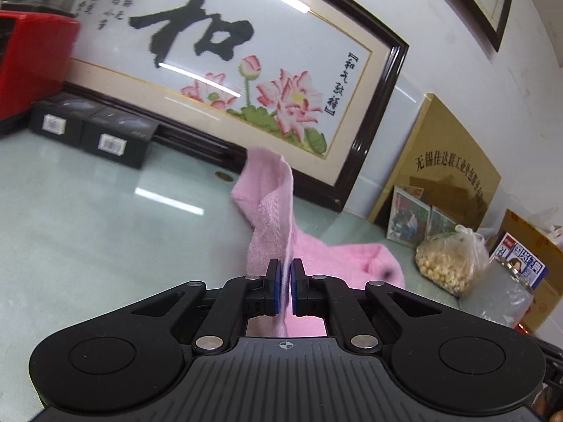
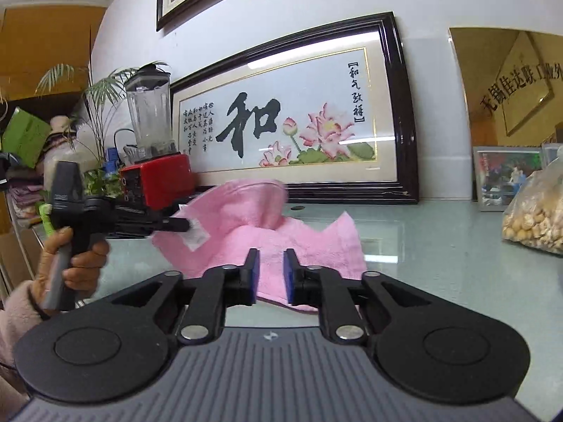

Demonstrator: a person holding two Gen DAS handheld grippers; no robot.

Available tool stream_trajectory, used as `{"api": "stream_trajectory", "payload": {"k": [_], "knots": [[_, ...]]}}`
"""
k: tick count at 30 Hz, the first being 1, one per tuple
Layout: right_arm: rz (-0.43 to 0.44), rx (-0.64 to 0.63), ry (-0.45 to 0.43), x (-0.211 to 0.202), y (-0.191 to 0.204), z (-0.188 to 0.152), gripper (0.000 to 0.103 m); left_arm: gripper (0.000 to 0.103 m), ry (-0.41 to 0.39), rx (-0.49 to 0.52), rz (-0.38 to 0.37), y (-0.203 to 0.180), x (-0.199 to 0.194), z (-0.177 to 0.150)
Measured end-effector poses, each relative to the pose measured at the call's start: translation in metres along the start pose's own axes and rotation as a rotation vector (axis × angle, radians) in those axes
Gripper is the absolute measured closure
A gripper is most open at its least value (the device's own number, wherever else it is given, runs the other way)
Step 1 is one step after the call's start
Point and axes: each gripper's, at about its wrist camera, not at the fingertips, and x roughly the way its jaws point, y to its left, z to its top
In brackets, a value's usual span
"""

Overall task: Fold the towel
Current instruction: 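Lift and lay the towel flat with both tools, then open both, then pinch a towel corner with the right tool and tug it flat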

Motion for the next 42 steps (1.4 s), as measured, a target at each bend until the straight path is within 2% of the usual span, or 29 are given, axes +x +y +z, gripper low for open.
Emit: {"api": "stream_trajectory", "payload": {"k": [2,5,8,14,22,23,24,27,28,29,32,35,37,40,42], "knots": [[-0.060,0.006,0.022,0.007,-0.012,0.004,0.032,0.098,-0.025,-0.028,0.033,0.007,-0.016,-0.003],[-0.111,0.082,0.090,0.030,-0.038,0.008,0.032,0.098,-0.037,-0.064,0.067,0.016,-0.026,-0.003],[-0.103,0.154,0.151,0.058,-0.064,0.008,0.035,0.098,-0.017,-0.091,0.086,0.023,-0.029,-0.003],[-0.104,0.201,0.219,0.094,-0.080,0.002,0.037,0.097,0.003,-0.036,0.127,0.017,-0.029,-0.005],[-0.090,0.188,0.284,0.112,-0.070,-0.004,0.039,0.094,-0.040,0.071,0.073,-0.020,-0.028,0.006],[-0.088,0.186,0.290,0.112,-0.070,-0.004,0.044,0.093,-0.049,0.090,0.056,-0.026,-0.029,0.007],[-0.077,0.188,0.303,0.114,-0.070,-0.005,0.056,0.091,-0.049,0.101,0.046,-0.029,-0.029,0.007],[-0.063,0.185,0.317,0.115,-0.068,-0.005,0.064,0.089,-0.039,0.117,0.048,-0.041,-0.025,0.008],[-0.061,0.183,0.319,0.114,-0.067,-0.005,0.067,0.083,-0.037,0.142,0.047,-0.046,-0.023,0.009],[-0.056,0.179,0.324,0.111,-0.065,-0.005,0.073,0.079,-0.027,0.158,0.054,-0.049,-0.019,0.008],[-0.038,0.165,0.340,0.099,-0.060,-0.008,0.078,0.074,0.069,0.202,0.119,-0.056,0.008,0.003],[-0.020,0.150,0.356,0.087,-0.054,-0.011,0.078,0.074,0.184,0.194,0.180,-0.051,0.037,-0.007],[-0.007,0.141,0.367,0.079,-0.051,-0.012,0.078,0.074,0.232,0.199,0.204,-0.047,0.047,-0.013],[0.028,0.101,0.411,0.061,-0.044,-0.013,0.077,0.074,0.244,0.241,0.200,-0.044,0.045,-0.021],[0.069,0.141,0.424,0.050,-0.047,-0.009,0.072,0.073,0.246,0.271,0.193,-0.044,0.039,-0.025]]}}
